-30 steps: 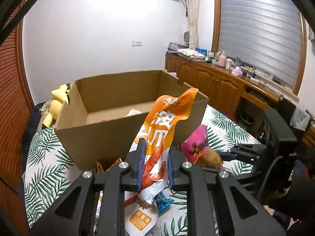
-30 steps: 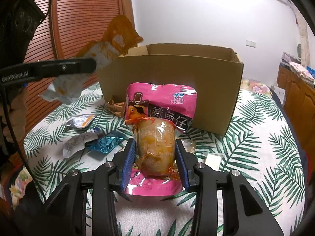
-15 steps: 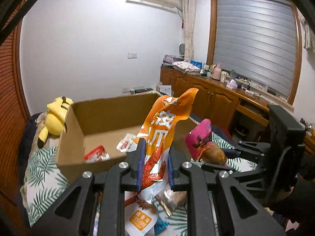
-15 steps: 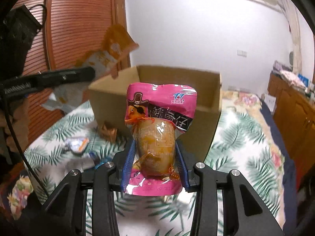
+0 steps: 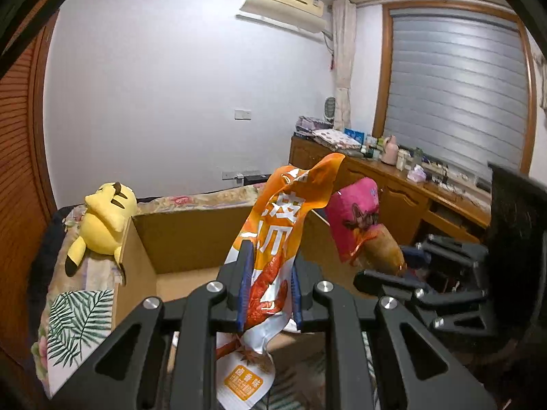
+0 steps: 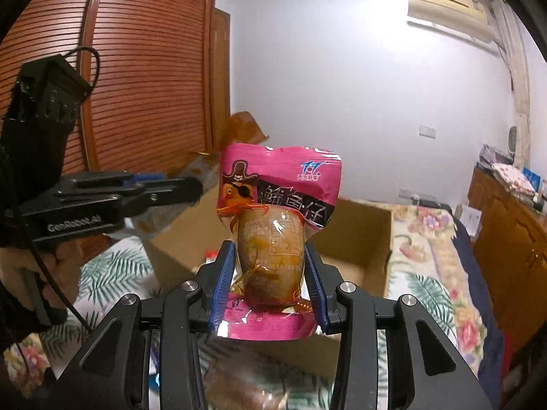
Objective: Organize snacks
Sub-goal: 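Carry both packs over the box and open both tools to drop them inside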
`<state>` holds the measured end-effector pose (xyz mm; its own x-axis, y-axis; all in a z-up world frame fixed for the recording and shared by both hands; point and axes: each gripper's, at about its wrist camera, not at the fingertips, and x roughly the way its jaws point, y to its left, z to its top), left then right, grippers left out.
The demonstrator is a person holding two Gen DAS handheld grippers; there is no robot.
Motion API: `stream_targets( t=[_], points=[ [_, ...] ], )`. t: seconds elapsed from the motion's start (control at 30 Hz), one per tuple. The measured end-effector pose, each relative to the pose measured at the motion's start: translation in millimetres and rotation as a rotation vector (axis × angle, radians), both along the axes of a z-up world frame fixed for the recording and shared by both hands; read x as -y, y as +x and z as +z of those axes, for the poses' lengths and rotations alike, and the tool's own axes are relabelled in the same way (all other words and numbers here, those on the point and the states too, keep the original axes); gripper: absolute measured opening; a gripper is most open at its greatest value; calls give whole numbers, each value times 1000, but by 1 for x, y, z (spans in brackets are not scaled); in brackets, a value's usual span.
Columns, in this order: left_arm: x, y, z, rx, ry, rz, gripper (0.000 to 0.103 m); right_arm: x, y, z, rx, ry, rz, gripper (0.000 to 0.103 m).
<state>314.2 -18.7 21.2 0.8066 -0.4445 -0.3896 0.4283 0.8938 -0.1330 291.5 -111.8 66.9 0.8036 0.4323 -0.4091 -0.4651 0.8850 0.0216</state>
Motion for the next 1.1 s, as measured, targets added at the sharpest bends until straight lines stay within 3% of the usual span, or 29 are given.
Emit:
stream_targets(
  t=[0.23, 0.47, 0.83, 1.1],
  points=[
    [2, 31, -3, -2, -4, 23, 17, 1, 28, -14, -16, 48, -20, 40],
    [-1, 54, -19, -48, 13, 54, 17, 0, 52, -25, -24, 28, -55, 40],
    [0, 67, -44, -123, 52, 82, 17, 2, 66, -42, -97, 20, -64, 40],
    [1, 66, -46, -124, 56, 92, 17, 3, 67, -47, -140, 20, -62, 41]
  ],
)
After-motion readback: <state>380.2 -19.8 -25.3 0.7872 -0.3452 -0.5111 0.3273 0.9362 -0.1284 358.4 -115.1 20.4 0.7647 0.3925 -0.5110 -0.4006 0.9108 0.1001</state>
